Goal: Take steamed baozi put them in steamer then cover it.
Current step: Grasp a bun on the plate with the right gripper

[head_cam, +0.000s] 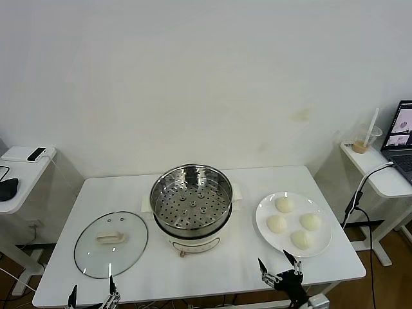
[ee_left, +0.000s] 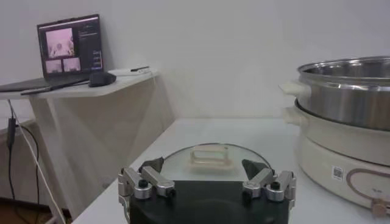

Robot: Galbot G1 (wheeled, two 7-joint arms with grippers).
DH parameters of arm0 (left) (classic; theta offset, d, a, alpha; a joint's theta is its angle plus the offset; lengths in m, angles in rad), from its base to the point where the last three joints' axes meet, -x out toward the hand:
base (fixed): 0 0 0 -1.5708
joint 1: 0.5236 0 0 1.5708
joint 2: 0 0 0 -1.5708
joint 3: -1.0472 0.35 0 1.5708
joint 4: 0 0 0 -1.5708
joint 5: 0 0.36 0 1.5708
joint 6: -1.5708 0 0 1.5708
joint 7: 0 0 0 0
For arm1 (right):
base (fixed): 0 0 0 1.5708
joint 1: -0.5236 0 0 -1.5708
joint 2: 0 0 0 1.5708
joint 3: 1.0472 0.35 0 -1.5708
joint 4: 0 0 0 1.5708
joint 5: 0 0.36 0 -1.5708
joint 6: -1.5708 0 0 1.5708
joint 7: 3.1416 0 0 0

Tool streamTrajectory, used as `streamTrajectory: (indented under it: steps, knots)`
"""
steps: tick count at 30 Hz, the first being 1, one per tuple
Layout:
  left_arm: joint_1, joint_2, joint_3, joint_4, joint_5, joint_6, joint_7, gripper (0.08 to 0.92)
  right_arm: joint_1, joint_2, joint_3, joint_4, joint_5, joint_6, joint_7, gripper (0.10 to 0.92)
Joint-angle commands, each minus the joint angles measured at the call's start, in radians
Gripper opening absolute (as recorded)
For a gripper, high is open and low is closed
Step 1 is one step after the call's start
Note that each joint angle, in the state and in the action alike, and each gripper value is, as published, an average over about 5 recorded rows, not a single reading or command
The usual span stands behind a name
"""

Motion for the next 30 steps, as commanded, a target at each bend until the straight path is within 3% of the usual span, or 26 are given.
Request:
streamTrajectory:
  steps: [1, 5, 14, 22, 30]
  knots:
    - [-0.009, 0.000, -0.003, -0.016, 0.034, 0.119, -0.046, 0.823, 0.006, 0.005, -0.007, -0.003, -0.024, -0.001, 0.001, 0.823]
    - [-0.020, 0.011, -0.004, -0.037, 0.047, 0.178, -0.048, 0.823, 0.072, -0.025, 0.035, -0.002, -0.112, -0.052, -0.008, 0.823]
    - [-0.086, 0.018, -0.073, -0.018, 0.220, 0.099, 0.123, 0.823, 0.337, -0.234, 0.097, -0.089, -0.353, -0.189, -0.145, 0.823]
    - [-0.106, 0.016, -0.073, -0.022, 0.229, 0.083, 0.133, 0.823, 0.713, -0.435, -0.059, -0.319, -0.586, -0.235, -0.474, 0.823]
    - [-0.101, 0.013, -0.085, 0.005, 0.234, 0.066, 0.127, 0.823, 1.248, -0.495, -0.497, -0.605, -0.713, -0.102, -0.786, 0.823]
